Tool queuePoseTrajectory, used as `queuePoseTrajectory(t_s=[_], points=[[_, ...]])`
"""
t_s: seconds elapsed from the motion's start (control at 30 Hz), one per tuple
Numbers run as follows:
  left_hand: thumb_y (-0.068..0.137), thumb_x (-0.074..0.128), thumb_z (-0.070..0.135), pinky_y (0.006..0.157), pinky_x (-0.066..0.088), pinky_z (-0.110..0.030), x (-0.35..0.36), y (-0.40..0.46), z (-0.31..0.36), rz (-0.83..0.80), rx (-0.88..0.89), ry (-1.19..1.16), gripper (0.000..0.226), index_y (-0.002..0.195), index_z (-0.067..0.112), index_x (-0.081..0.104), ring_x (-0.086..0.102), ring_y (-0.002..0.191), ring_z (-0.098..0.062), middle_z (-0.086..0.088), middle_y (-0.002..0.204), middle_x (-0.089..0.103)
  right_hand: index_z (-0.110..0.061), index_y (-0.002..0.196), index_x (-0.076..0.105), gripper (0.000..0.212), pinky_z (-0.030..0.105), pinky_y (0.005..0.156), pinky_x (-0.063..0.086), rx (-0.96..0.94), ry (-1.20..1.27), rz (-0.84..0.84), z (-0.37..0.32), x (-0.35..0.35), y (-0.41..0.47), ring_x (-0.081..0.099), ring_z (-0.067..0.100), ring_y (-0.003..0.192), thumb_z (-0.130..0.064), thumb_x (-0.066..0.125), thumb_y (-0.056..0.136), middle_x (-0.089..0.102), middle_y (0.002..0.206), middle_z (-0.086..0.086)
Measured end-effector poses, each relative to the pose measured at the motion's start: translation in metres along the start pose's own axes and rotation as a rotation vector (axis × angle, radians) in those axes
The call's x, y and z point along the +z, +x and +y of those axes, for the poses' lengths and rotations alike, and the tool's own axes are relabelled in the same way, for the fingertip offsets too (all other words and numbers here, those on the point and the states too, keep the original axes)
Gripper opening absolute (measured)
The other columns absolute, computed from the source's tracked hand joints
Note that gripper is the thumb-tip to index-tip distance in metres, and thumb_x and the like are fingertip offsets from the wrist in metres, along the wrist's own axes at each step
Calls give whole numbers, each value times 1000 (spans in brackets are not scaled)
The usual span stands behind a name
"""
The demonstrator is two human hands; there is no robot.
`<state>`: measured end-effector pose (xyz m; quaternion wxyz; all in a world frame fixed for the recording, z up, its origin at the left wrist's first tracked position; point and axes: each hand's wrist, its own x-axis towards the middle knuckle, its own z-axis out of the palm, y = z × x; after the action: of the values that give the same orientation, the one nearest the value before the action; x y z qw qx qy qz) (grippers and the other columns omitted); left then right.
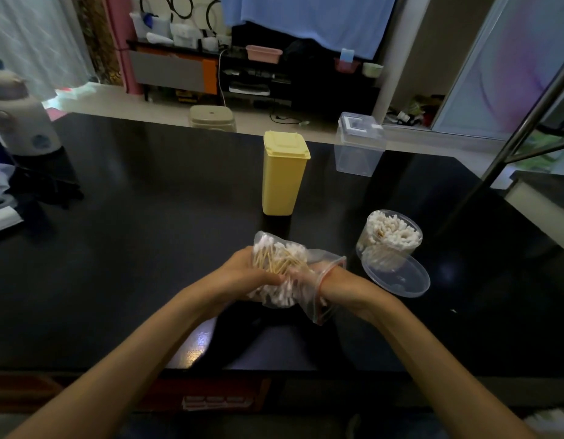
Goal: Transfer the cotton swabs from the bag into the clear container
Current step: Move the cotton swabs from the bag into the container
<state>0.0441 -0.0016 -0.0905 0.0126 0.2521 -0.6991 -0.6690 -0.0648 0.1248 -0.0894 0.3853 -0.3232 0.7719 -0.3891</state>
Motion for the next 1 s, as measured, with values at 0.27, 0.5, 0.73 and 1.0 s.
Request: queuePoseTrajectory(t_s=[0.27, 0.5, 0.73, 1.0], points=[[83, 64, -2, 62, 59, -30, -3, 9, -5, 87, -54, -102, 39, 120, 5, 53, 66, 85, -19, -14, 108, 66, -11, 111, 58, 25, 24, 54, 43, 10, 97, -62, -4, -6, -9, 54, 6, 48, -27, 43, 100, 57, 57, -1], [84, 58, -8, 56, 55, -18, -7, 9, -4, 112, 33, -25, 35, 115, 8, 54, 64, 78, -12, -12, 101, 65, -10, 118, 57, 25, 29, 79, 46, 28, 523, -238, -11, -10, -14, 54, 23, 100, -10, 45, 96, 59, 112, 15], [87, 58, -3, 75, 57, -36, -12, 10, -6, 18, -82, -53, 22, 100, 14, 63, 67, 84, -19, -10, 94, 69, -4, 85, 54, 23, 19, 49, 34, 142, 613, -192, -6, -14, -8, 46, 10, 57, -7, 36, 98, 53, 67, 8], [84, 59, -5, 64, 57, -25, -21, 9, -2, -22, -103, -9, 29, 104, 16, 60, 67, 84, -17, -7, 96, 69, -13, 72, 59, 33, 17, 48, 24, 221, 706, -273, -8, -19, -13, 43, 7, 58, -11, 36, 96, 53, 68, 1]])
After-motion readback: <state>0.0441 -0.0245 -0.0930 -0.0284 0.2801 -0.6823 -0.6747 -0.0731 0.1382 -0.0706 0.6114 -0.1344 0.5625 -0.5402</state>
